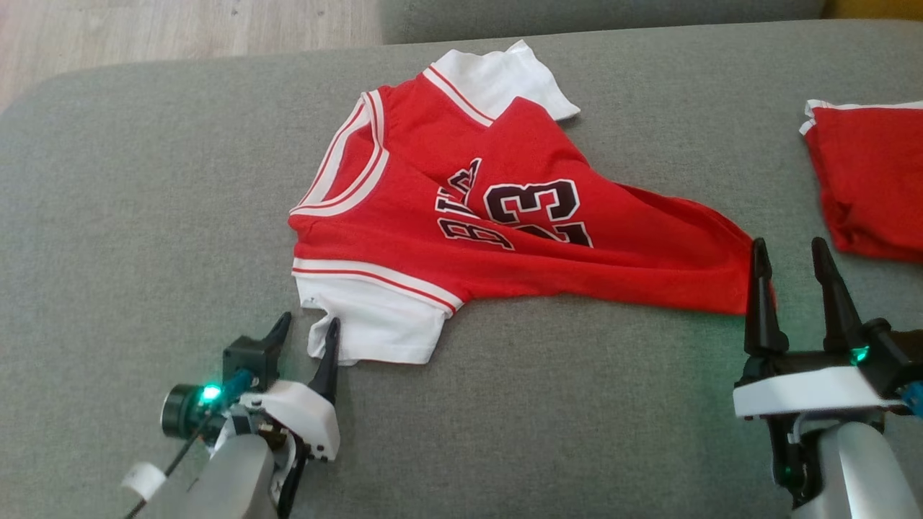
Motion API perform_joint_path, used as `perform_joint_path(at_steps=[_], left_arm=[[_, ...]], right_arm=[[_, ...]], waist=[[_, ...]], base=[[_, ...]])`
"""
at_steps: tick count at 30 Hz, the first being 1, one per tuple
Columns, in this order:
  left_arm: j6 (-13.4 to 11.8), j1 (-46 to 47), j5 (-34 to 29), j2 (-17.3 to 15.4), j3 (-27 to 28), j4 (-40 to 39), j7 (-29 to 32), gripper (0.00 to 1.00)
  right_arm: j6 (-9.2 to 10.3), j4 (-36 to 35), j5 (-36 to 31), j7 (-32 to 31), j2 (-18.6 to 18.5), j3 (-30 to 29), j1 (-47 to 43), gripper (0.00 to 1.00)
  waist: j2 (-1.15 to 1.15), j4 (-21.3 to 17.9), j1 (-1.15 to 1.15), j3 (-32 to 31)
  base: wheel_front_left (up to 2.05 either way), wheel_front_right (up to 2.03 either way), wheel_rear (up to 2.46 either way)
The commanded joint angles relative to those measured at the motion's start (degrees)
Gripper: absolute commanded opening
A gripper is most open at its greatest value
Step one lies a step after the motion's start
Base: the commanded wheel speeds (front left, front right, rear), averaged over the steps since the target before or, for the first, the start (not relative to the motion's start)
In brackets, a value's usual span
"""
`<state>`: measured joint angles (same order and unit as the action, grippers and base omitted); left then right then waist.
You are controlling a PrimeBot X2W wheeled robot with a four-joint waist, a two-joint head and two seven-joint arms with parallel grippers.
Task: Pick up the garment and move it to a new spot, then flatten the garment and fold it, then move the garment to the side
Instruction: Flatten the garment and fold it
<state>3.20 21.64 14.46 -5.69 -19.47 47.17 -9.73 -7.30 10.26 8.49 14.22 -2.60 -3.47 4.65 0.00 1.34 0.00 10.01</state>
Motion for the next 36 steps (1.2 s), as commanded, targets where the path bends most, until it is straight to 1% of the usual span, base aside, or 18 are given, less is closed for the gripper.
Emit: perform_joint_path(at_steps=[1, 2, 3, 4, 11, 16, 21, 26, 30, 36], left_arm=[[0.3, 2.1, -0.4, -1.6, 1.0, 0.2, 1.0, 1.00], [0.5, 2.2, -0.3, -1.6, 0.8, 0.7, 1.4, 0.74], [0.7, 2.3, -0.2, -1.6, 0.7, 1.1, 1.7, 0.05], [0.9, 2.3, -0.2, -1.6, 0.4, 1.3, 1.9, 0.00], [1.5, 0.5, 0.6, -1.2, -0.6, 1.1, 1.1, 0.00], [1.2, -1.1, 2.1, -1.0, 0.4, -1.1, -0.3, 0.00], [0.9, -3.3, 4.6, -0.9, 2.5, -7.8, -2.6, 0.00], [-0.5, -5.3, 4.2, -1.4, 2.6, -16.3, -3.8, 0.00], [-1.6, -6.6, 4.0, -1.4, 2.8, -22.1, -4.3, 0.00], [-2.1, -7.8, 3.8, -1.6, 2.0, -26.2, -3.7, 0.00]], right_arm=[[-0.19, -1.4, 0.0, 0.8, -0.3, 1.2, 2.3, 1.00], [-0.19, -1.3, 0.1, 0.8, -0.3, 1.2, 2.3, 1.00], [-0.19, -1.2, 0.1, 0.8, -0.3, 1.2, 2.3, 1.00], [-0.19, -1.0, 0.2, 0.8, -0.3, 1.1, 2.3, 1.00], [-0.19, 1.9, -0.3, 0.7, -0.3, 0.2, 1.5, 1.00], [-0.19, 5.2, -1.4, -2.0, -0.3, -0.9, 0.6, 1.00], [-0.19, 10.0, -1.9, -6.5, -0.3, -4.4, -0.2, 1.00], [-0.19, 14.5, -0.3, -9.1, -0.3, -6.2, 0.3, 1.00], [-0.19, 18.8, 0.6, -9.2, -0.3, -6.5, 1.8, 1.00], [-0.19, 25.2, 3.5, -7.6, -0.3, -5.1, 5.1, 1.00]], waist=[[0.00, -0.2, 0.00, 0.0], [0.00, -0.2, 0.00, 0.0], [0.00, -0.3, 0.00, -0.1], [0.00, -0.3, 0.00, -0.2], [0.00, 0.6, 0.00, -2.6], [0.00, 1.6, 0.00, -4.6], [0.00, 3.0, 0.00, -6.3], [0.00, 4.6, 0.00, -6.6], [0.00, 5.7, 0.00, -6.0], [0.00, 6.5, 0.00, -5.2]], base=[[0.00, 0.00, 0.00], [0.00, 0.00, 0.00], [0.00, 0.00, 0.00], [0.00, 0.00, 0.00], [0.00, 0.00, 0.00], [0.00, 0.00, 0.00], [0.00, 0.00, 0.00], [0.00, 0.00, 0.00], [0.00, 0.00, 0.00], [0.00, 0.00, 0.00]])
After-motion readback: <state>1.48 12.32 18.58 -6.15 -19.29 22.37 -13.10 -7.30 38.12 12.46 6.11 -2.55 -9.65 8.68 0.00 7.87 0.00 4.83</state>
